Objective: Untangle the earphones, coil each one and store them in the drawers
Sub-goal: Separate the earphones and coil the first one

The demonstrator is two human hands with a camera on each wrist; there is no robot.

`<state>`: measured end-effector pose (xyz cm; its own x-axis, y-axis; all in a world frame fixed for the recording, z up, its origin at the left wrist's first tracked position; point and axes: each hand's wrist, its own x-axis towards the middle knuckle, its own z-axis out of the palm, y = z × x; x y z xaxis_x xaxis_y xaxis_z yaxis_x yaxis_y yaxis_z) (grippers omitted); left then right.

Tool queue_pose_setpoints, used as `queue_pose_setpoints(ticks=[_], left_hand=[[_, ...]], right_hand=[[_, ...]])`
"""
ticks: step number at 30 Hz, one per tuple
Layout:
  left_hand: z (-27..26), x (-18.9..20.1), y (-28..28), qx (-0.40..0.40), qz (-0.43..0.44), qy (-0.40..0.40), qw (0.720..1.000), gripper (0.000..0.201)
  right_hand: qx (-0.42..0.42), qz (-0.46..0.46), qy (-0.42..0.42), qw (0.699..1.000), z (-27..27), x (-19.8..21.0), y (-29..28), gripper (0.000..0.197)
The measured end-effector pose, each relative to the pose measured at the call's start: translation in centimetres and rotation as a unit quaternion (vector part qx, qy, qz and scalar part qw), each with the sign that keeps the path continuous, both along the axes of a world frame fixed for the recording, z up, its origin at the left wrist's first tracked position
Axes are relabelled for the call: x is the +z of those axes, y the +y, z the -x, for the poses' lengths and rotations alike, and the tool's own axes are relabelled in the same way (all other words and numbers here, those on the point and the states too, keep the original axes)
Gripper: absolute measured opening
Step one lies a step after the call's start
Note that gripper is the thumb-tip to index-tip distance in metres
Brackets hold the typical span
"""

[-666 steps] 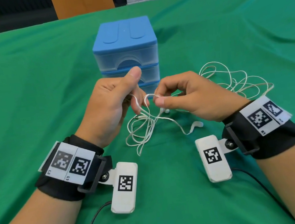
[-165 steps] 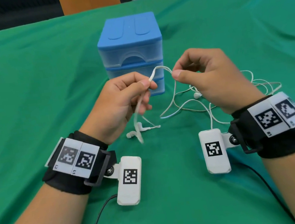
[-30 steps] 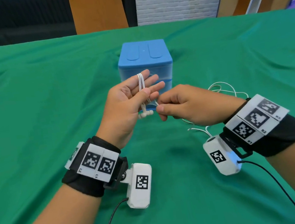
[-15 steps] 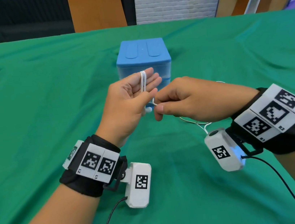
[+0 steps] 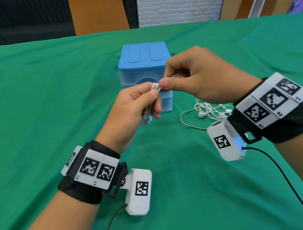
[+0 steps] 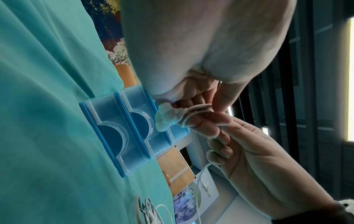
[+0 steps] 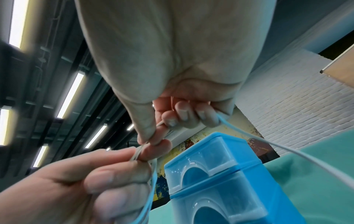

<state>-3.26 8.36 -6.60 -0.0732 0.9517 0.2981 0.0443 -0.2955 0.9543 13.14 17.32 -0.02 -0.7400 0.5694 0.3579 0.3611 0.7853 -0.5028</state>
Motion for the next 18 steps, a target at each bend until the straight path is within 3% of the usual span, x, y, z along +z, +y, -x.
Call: queue_pose_setpoints(ticks=[7, 13, 18], left_hand=[[0.0, -0.1, -0.2, -0.021, 0.068, -0.086, 0.994, 0.026], [0.0, -0.1, 0.1, 0.043, 0.074, -0.037, 0.996, 0.024], [0.6, -0.1, 0.1, 0.024, 0.107, -0.045, 0.993, 0.032]], right_hand=[[-0.024, 0.028, 0.032, 0.999, 0.3, -1.7, 0.9, 0.029], [-0.026, 0.068, 0.033, 0.997, 0.4, -3.1, 1.8, 0.032], [0.006, 0.095, 0.036, 0.995, 0.5, -3.9, 2.0, 0.03]])
